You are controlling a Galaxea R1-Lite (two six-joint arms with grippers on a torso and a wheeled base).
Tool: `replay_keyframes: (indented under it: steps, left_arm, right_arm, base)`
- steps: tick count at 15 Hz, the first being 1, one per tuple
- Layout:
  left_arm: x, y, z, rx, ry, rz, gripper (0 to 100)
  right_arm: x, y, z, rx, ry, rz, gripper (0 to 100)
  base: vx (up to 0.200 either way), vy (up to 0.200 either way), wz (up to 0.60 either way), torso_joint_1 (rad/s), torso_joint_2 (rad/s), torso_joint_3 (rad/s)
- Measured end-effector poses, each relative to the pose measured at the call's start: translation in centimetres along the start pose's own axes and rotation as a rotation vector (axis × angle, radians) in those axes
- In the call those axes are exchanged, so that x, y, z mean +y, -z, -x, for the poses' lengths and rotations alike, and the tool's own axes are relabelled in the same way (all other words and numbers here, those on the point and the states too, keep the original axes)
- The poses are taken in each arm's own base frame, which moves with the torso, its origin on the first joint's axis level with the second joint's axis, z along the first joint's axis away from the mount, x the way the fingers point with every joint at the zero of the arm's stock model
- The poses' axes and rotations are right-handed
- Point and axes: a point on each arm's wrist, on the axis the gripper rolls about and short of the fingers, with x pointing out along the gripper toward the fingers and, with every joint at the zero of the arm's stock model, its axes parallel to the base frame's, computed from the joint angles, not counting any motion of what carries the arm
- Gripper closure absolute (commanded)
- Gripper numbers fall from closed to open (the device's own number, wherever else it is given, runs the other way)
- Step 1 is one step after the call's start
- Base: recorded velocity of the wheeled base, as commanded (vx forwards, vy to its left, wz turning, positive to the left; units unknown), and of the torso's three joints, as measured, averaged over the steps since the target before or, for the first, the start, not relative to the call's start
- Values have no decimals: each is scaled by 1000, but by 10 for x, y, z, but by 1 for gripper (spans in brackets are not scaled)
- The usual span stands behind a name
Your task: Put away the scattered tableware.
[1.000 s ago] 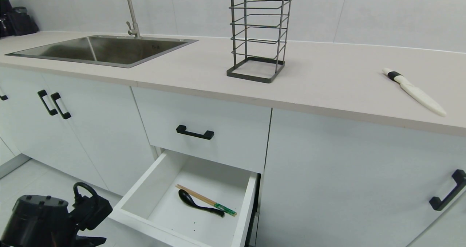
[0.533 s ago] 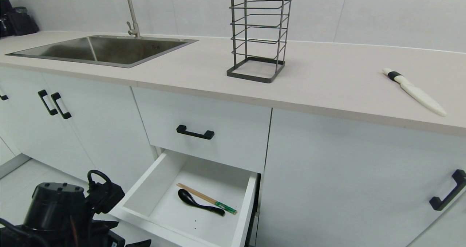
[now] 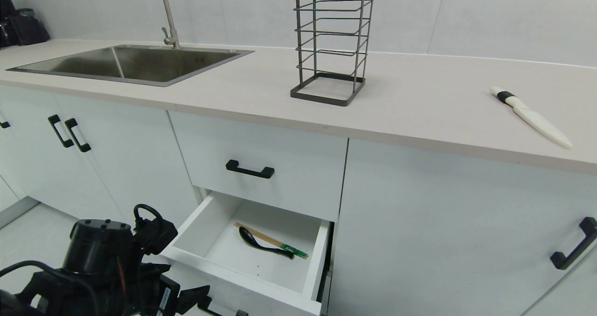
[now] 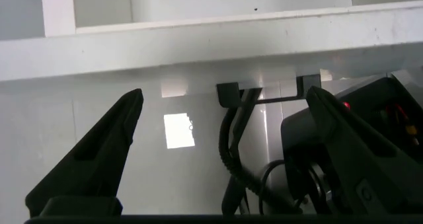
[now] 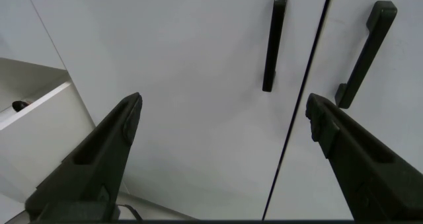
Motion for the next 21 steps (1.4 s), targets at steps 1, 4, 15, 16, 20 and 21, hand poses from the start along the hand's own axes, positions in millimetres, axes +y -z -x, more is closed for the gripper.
replay_keyframes:
  steps: [1, 4, 15, 16, 20, 21]
  left_arm:
    - [1, -5, -4, -6, -1, -1, 0]
    - [4, -20, -15, -38, 0, -11, 0]
    - [14, -53, -57, -128, -10, -16, 0]
    - [15, -57, -60, -136, -10, -17, 0]
    - [18, -73, -73, -179, -12, -24, 0]
    - [19, -77, -77, -185, -13, -25, 0]
  right_arm:
    - [0, 0, 0, 0, 0, 0, 0]
    - [0, 0, 0, 1, 0, 0, 0]
    - [0, 0, 0, 1, 0, 0, 0]
    - [0, 0, 0, 1, 1, 0, 0]
    - [0, 0, 0, 1, 0, 0, 0]
    - [0, 0, 0, 1, 0, 0, 0]
  base:
    - [0, 0, 0, 0, 0, 0]
    - [0, 0, 0, 0, 0, 0]
    - [0, 0, 0, 0, 0, 0]
    - [0, 0, 0, 0, 0, 0]
    - [0, 0, 0, 0, 0, 0]
    - [0, 0, 0, 0, 0, 0]
